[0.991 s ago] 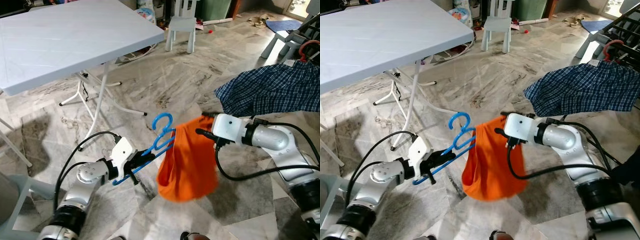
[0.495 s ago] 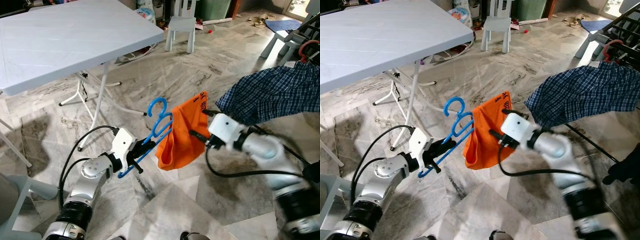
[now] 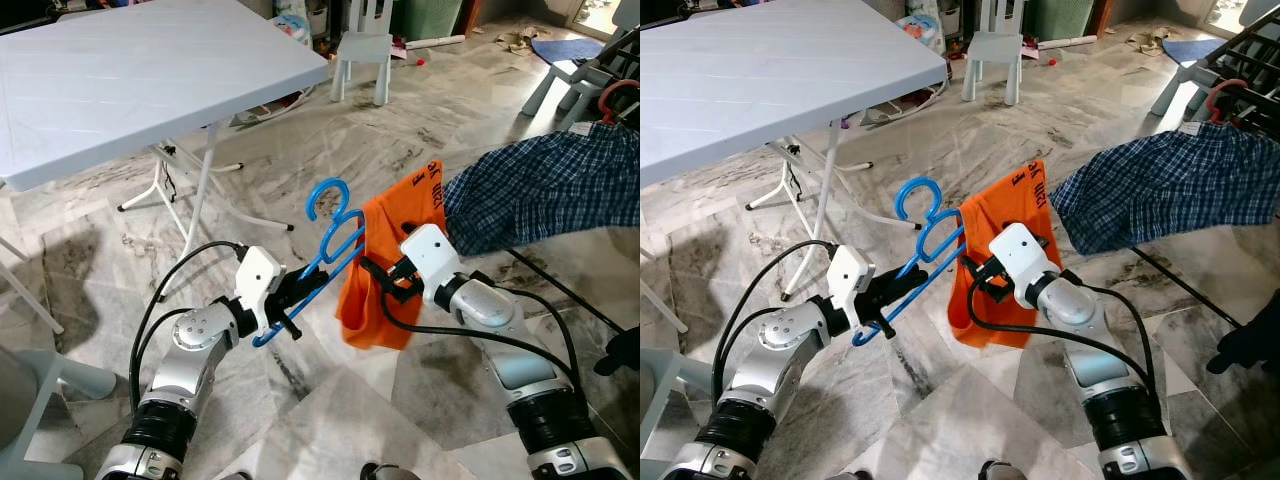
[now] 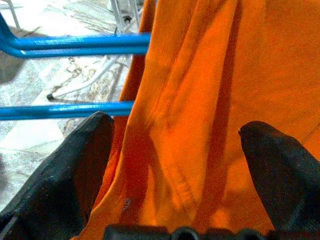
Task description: Hang hanger
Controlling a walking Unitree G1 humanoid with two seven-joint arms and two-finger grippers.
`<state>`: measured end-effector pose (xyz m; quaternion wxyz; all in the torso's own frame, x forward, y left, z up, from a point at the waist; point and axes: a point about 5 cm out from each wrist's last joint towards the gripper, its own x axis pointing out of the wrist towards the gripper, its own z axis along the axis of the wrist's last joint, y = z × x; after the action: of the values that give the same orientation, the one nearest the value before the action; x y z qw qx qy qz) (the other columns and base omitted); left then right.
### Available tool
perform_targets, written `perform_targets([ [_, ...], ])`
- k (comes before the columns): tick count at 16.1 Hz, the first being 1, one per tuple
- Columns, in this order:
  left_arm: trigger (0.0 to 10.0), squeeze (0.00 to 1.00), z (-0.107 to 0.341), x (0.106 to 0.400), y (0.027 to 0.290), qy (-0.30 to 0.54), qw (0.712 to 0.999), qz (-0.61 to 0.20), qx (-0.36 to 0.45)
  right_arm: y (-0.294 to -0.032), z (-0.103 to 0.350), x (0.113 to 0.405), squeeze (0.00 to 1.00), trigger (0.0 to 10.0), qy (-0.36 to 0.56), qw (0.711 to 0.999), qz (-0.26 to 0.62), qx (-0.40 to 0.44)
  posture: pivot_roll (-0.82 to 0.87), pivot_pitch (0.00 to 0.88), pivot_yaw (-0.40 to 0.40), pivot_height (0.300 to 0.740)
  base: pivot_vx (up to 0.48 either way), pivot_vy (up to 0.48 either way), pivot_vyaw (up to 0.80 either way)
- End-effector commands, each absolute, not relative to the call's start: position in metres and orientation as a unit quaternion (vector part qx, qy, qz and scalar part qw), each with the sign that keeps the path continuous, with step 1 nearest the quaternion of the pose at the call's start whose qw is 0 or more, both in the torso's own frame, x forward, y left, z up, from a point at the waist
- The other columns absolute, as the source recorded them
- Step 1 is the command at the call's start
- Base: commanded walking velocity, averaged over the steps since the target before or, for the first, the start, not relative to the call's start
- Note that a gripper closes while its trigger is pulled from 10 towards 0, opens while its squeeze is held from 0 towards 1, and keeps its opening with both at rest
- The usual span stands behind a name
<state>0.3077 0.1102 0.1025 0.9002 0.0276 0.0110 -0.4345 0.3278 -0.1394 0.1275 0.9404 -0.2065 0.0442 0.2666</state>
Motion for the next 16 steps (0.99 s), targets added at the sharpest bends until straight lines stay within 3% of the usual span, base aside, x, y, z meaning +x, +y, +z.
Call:
perform_targets([
  [1, 0.0, 0.0, 0.113, 0.306, 0.108, -0.012, 0.895, -0.445, 0.024, -0.141, 0.124, 0.33, 0.0, 1.2, 0.06, 0.947, 0.254, -0.188, -0.15, 0.139, 0.014, 0.74, 0.0, 0.0, 0.0],
  [2, 0.0, 0.0, 0.113, 0.303, 0.108, -0.012, 0.893, -0.45, 0.025, -0.143, 0.122, 0.331, 0.0, 0.0, 0.064, 0.949, 0.247, -0.185, -0.14, 0.139, 0.014, 0.74, 0.0, 0.0, 0.0],
  [16, 0.0, 0.0, 0.119, 0.298, 0.105, -0.018, 0.881, -0.472, 0.026, -0.166, 0.116, 0.336, 0.0, 0.0, 0.08, 0.967, 0.185, -0.157, -0.15, 0.138, 0.014, 0.74, 0.0, 0.0, 0.0],
])
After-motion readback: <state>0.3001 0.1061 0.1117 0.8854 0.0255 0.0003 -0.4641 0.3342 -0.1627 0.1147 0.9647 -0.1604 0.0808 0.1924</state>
